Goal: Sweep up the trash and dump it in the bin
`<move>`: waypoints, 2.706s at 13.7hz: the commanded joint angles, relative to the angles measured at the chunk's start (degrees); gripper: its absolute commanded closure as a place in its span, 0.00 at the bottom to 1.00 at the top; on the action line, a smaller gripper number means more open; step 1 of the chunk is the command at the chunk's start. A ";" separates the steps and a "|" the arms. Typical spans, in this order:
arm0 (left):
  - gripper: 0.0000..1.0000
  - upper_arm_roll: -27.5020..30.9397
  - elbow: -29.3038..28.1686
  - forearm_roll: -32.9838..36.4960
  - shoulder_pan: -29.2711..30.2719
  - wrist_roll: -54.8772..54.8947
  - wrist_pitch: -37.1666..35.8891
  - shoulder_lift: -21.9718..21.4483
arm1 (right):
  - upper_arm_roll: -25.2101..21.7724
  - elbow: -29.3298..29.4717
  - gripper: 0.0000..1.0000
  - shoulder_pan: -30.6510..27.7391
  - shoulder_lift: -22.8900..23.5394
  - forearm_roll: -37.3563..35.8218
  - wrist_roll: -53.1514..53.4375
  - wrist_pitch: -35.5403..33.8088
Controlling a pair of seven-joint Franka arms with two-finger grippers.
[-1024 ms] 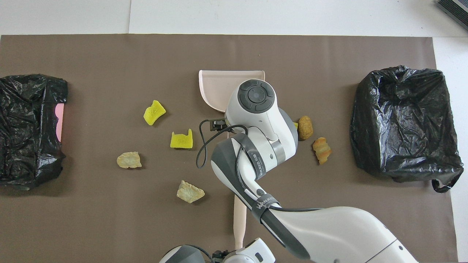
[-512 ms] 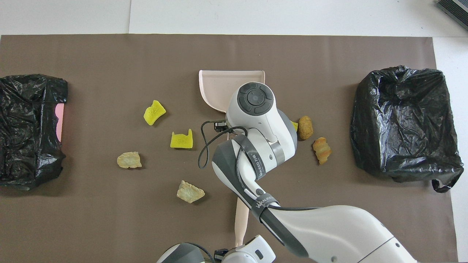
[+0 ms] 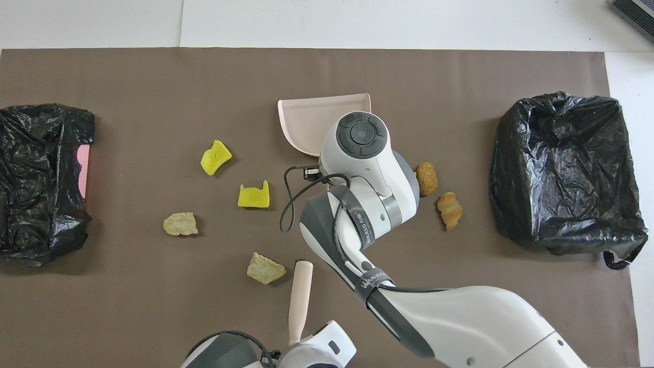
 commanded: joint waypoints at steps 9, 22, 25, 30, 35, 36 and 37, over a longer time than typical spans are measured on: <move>1.00 -0.21 0.38 7.10 29.52 5.83 -2.79 -5.13 | 0.39 -4.82 1.00 -11.09 -16.69 0.07 -50.89 -19.33; 1.00 -0.30 -3.84 7.02 48.63 37.22 3.90 -0.99 | 0.56 -28.19 1.00 -3.01 -28.04 -10.13 -72.91 -14.54; 1.00 -0.47 -3.93 6.84 45.82 38.00 2.33 -1.26 | 0.56 -30.83 1.00 -2.83 -27.78 -9.60 -71.60 -12.61; 1.00 -0.48 -5.95 -0.63 36.34 30.84 1.35 -2.66 | 0.56 -32.33 1.00 -0.38 -25.85 -4.94 -63.08 -7.08; 1.00 -0.48 -7.79 -8.44 25.61 11.14 0.03 -3.45 | 0.56 -31.98 1.00 1.39 -23.29 -4.94 -59.81 -4.16; 1.00 -0.48 -7.88 -10.72 24.55 8.94 0.21 -3.63 | 0.56 -31.98 1.00 1.39 -23.29 -4.94 -59.81 -4.16; 1.00 -0.48 -7.88 -12.48 23.50 6.74 0.47 -3.72 | 0.56 -31.98 1.00 1.39 -23.29 -4.94 -59.73 -4.16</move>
